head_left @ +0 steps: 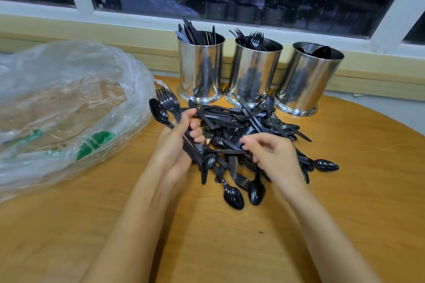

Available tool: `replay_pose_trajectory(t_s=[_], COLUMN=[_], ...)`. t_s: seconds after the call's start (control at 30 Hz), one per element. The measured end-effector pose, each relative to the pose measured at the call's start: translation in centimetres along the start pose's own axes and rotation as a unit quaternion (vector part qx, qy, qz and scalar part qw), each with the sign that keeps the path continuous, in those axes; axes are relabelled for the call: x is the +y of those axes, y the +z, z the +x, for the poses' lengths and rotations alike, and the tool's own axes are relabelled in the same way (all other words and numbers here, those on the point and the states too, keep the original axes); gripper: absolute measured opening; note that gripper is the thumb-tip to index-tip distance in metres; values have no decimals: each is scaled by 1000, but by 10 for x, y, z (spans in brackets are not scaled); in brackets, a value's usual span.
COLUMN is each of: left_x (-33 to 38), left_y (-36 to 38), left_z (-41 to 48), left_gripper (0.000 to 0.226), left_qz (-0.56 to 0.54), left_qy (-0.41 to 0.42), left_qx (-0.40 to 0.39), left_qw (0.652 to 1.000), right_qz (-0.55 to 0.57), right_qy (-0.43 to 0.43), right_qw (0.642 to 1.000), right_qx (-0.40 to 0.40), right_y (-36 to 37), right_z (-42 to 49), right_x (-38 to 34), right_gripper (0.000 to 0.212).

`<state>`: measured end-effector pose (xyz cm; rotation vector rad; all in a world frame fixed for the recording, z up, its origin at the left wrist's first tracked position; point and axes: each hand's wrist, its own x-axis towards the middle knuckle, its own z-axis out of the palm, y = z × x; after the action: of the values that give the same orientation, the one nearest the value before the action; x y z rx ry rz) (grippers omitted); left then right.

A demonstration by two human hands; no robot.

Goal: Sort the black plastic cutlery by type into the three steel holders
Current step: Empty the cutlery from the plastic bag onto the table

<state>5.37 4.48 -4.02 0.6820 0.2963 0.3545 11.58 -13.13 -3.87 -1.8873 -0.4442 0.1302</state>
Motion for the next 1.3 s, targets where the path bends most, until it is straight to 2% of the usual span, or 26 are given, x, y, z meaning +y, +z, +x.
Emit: replay_pose_trajectory(t_s=[0.17, 0.23, 0.33, 0.4, 0.57, 0.7, 0.73, 0.83, 0.9, 0.93, 1.0, 1.03, 1.13, 1.3], left_x=[5, 7, 12, 16, 15, 11, 10, 6, 2, -1, -6, -9, -13, -14], left_y=[-7, -8, -13, -16, -18, -13, -12, -9, -6, -4, 0, 2, 7, 7], left_z=[2, 3, 3, 3, 5, 4, 4, 2, 1, 0, -2, -3, -5, -6], left_gripper=[25, 24, 21, 20, 13, 14, 22, 76, 86, 87, 83, 75, 57, 61], left_qz=[34, 42, 7, -20, -33, -3, 4, 30, 49, 60, 83, 92, 126, 150], left_qy=[10, 13, 2, -2, -18, -14, -12, -9, -5, -3, 3, 4, 7, -11], left_qx=[37, 47, 50, 52, 63, 71, 70, 75, 66, 60, 47, 36, 9, 6], left_qw=[999, 998, 999, 998, 997, 997, 997, 997, 997, 996, 995, 995, 992, 989], right_qz=[-131, -188, -295, -362, -407, -311, -280, -188, -86, -7, 143, 175, 161, 157], right_qy=[-28, -59, -127, -145, -152, -108, -93, -49, 0, 31, 87, 98, 85, 74], right_qw=[991, 980, 945, 917, 899, 944, 956, 980, 994, 998, 986, 978, 977, 978], right_qx=[26, 10, -60, -81, -54, -10, 2, 42, 66, 52, -25, -64, -109, -116], right_y=[-15, -12, -1, 7, 12, 5, 3, -4, -10, -11, -7, -2, 17, 28], right_z=[12, 13, 13, 13, 12, 14, 16, 18, 16, 13, 3, -3, -16, -20], right_x=[23, 24, 23, 20, 18, 21, 22, 21, 16, 12, 1, -4, -12, -13], right_gripper=[8, 14, 27, 28, 25, 6, 7, 7, 5, 7, 12, 12, 9, 7])
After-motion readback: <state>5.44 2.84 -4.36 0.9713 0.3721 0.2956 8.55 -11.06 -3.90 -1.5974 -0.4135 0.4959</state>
